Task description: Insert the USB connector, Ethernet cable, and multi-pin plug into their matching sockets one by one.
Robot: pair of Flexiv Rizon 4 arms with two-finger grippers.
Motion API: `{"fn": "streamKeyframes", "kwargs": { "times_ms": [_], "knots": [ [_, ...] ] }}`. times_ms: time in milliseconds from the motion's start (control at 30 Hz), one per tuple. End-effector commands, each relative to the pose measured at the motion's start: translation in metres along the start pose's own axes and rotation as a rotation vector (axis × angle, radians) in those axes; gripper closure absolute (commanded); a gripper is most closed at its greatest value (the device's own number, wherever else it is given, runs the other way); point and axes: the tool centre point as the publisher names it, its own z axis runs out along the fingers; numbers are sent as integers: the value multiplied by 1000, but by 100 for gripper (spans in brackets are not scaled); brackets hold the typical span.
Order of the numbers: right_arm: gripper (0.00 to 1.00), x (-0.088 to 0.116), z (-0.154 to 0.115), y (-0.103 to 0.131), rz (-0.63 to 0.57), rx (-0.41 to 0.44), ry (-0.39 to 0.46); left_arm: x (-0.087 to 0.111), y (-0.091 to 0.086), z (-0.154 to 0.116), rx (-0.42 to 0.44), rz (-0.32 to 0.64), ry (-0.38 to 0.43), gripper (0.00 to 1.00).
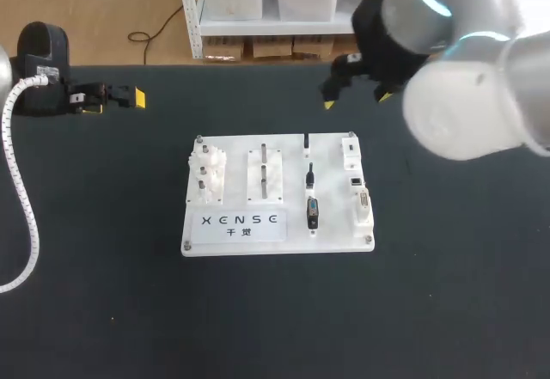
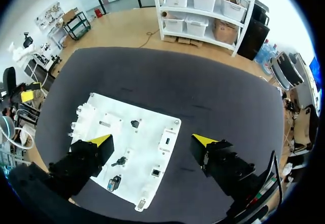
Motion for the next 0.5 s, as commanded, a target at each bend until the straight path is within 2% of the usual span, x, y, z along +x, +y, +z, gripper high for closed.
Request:
{"fn": "streamKeyframes", "kwargs": {
  "times_ms": [33, 300, 500],
  "knots": [
    [0, 4, 19, 10, 6, 172, 11, 0, 0, 0, 0, 0, 0, 0],
    [0, 19, 51, 19, 57, 211, 81, 0, 0, 0, 0, 0, 0, 0],
    [0, 23, 70, 31, 78, 205, 118, 0, 0, 0, 0, 0, 0, 0]
  ]
}}
